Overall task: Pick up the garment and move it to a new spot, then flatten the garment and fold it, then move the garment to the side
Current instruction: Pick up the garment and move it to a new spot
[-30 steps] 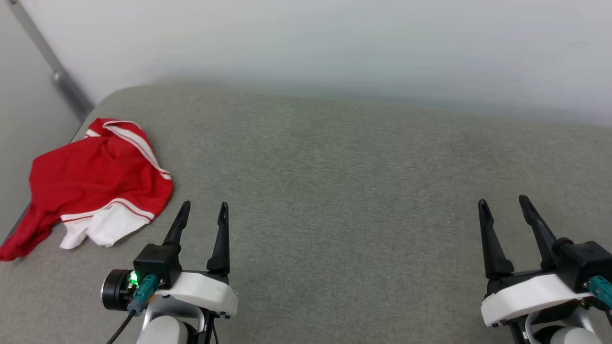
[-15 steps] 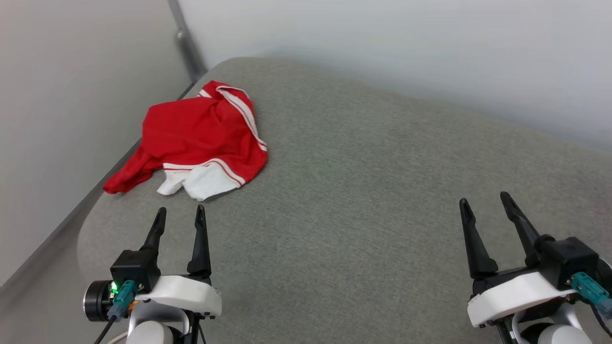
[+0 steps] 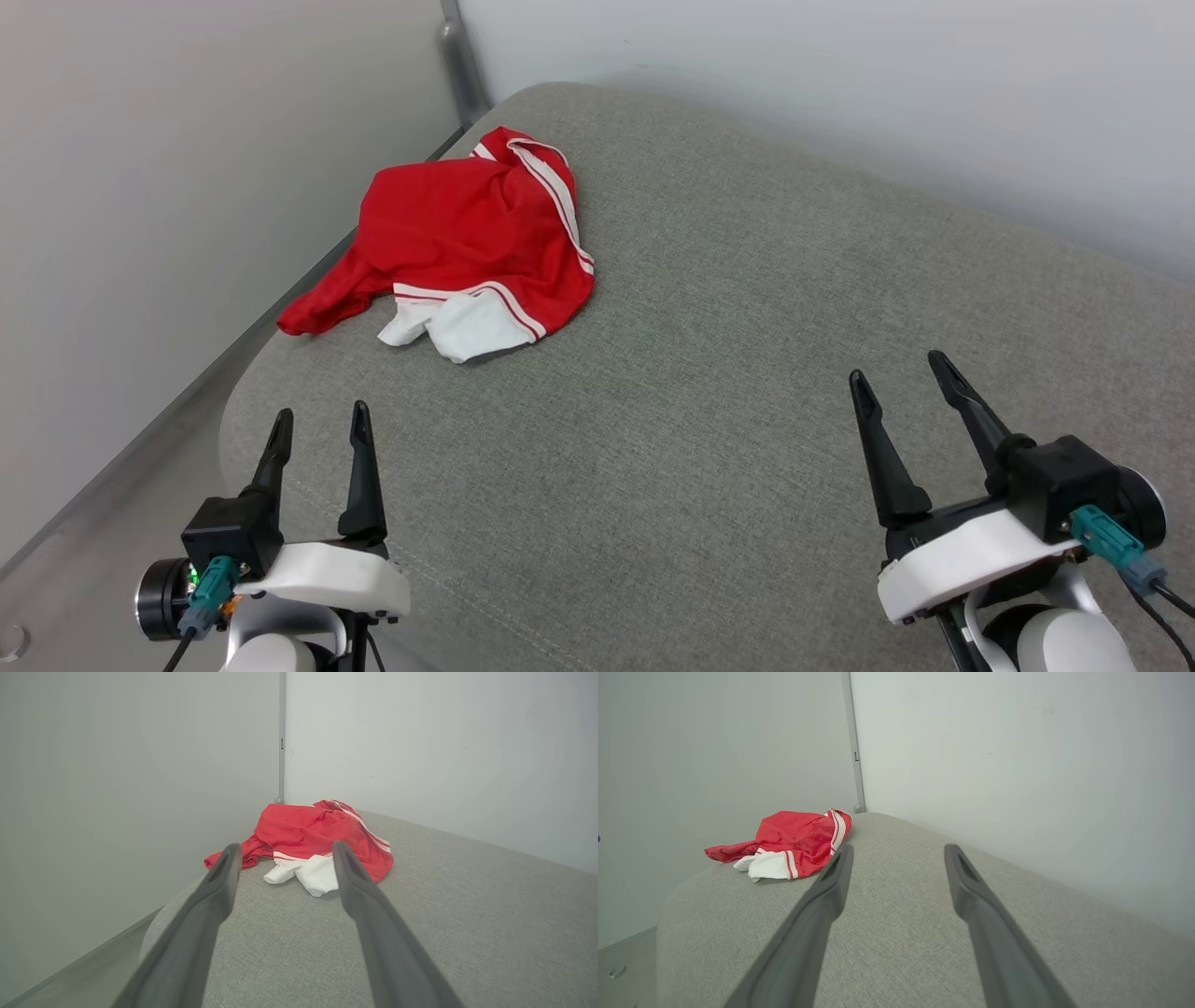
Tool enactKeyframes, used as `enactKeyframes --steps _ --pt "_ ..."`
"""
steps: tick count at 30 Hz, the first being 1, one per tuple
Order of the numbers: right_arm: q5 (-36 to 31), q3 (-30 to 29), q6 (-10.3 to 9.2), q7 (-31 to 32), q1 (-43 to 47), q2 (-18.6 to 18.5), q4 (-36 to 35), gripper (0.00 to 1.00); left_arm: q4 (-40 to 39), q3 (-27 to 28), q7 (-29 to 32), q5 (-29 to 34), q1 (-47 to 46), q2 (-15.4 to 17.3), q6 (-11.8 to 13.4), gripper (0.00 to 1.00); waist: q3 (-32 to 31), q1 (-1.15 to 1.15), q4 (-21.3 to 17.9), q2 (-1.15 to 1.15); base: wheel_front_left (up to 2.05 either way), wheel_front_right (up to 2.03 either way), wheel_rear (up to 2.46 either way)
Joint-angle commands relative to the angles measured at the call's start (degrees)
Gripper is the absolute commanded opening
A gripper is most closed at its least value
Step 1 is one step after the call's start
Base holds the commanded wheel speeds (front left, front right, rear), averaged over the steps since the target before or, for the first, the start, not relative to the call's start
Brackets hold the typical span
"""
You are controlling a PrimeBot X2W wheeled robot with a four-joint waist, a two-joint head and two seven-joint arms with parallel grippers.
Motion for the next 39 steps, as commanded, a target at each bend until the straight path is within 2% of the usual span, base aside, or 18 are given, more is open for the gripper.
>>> enactKeyframes --steps 1,5,8,13,17,22,30,34,39 --pt "-0.36 0.11 -0.02 -0.04 -0.71 0.04 0.16 1.00 -0.20 0.12 -0.15 0.20 0.20 -0.04 -0.22 1.00 0.05 0.00 0.00 0.00 0.00 0.00 0.00" --pt "-0.74 0.08 -0.02 0.19 -1.10 0.04 0.12 1.00 0.02 0.27 -0.15 0.57 -1.17 -0.11 -0.12 1.00 0.47 0.00 -0.04 0.00 0.00 0.00 0.00" --pt "-1.32 -0.72 -0.02 0.84 -1.37 0.03 -1.55 1.00 1.68 -0.17 -0.15 1.00 -5.70 0.05 -0.88 1.00 2.18 0.00 -0.33 0.00 0.00 0.00 0.00" --pt "-2.91 0.00 -0.02 2.76 -3.89 -0.35 -4.29 1.00 4.88 1.95 -0.13 -0.06 -15.09 2.36 -1.16 1.00 7.34 0.00 -3.89 0.00 0.00 0.00 0.00" --pt "-3.40 1.19 -0.02 3.84 -6.64 -1.56 -6.06 1.00 9.17 3.79 3.41 -2.39 -23.90 5.08 -1.77 1.00 12.51 0.00 -7.43 0.00 0.00 0.00 0.00" --pt "-3.66 1.83 -0.02 4.50 -10.57 -2.86 -7.88 1.00 16.09 5.13 12.83 -5.76 -34.45 10.87 -4.06 1.00 19.43 0.00 -11.76 0.00 0.00 0.00 0.00" --pt "-3.43 2.31 -0.02 3.57 -15.31 -3.97 -8.33 1.00 28.75 5.06 31.96 -11.48 -46.03 19.95 -5.65 1.00 27.50 0.00 -16.84 0.00 0.00 0.00 0.00" --pt "-3.41 2.00 -0.02 3.02 -16.55 -3.86 -8.44 1.00 34.25 6.78 38.95 -13.86 -49.09 22.80 -5.01 1.00 29.96 0.00 -18.67 0.00 0.00 0.00 0.00" --pt "-3.39 2.05 -0.02 2.59 -17.04 -3.86 -8.49 1.00 40.42 8.21 47.39 -16.21 -50.04 24.16 -3.31 1.00 31.98 0.00 -20.15 0.00 0.00 0.00 0.00"
